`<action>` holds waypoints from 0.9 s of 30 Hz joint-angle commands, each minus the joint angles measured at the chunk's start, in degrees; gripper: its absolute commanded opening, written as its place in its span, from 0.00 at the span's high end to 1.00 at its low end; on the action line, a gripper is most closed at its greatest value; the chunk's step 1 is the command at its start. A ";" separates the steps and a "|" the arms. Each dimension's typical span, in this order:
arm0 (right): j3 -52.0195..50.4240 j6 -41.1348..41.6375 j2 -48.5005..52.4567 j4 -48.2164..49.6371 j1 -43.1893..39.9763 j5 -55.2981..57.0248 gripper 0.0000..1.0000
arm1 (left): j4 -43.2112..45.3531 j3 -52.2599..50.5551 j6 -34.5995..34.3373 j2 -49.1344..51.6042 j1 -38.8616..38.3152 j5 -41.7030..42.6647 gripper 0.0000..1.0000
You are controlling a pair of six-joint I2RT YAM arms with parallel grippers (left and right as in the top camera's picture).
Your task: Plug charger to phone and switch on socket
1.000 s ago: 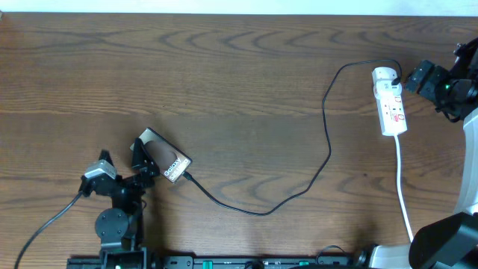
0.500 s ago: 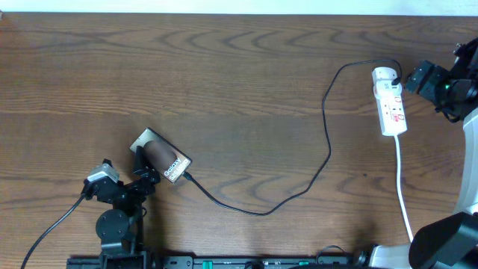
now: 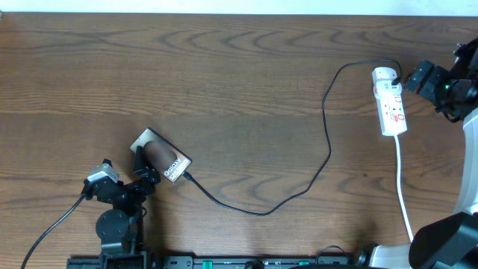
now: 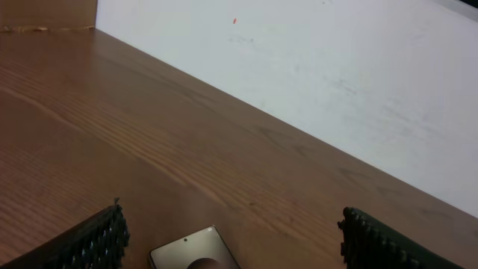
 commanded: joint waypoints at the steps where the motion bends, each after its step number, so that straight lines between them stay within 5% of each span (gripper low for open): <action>1: 0.20 0.44 0.04 -0.09 0.17 0.02 0.01 | -2.82 -0.66 0.72 -0.35 0.31 -0.96 0.12; 14: -0.81 0.44 -1.25 1.81 0.72 0.24 0.01 | -2.82 -0.66 0.72 -0.35 0.31 -0.96 0.12; 20: -15.43 0.39 -13.33 24.68 9.64 3.04 0.01 | -2.82 -0.66 0.72 -0.31 0.31 -0.96 0.12; 27: -46.14 0.39 -34.14 59.98 23.28 14.05 0.01 | -2.82 -0.66 0.72 -0.07 0.31 -0.96 0.12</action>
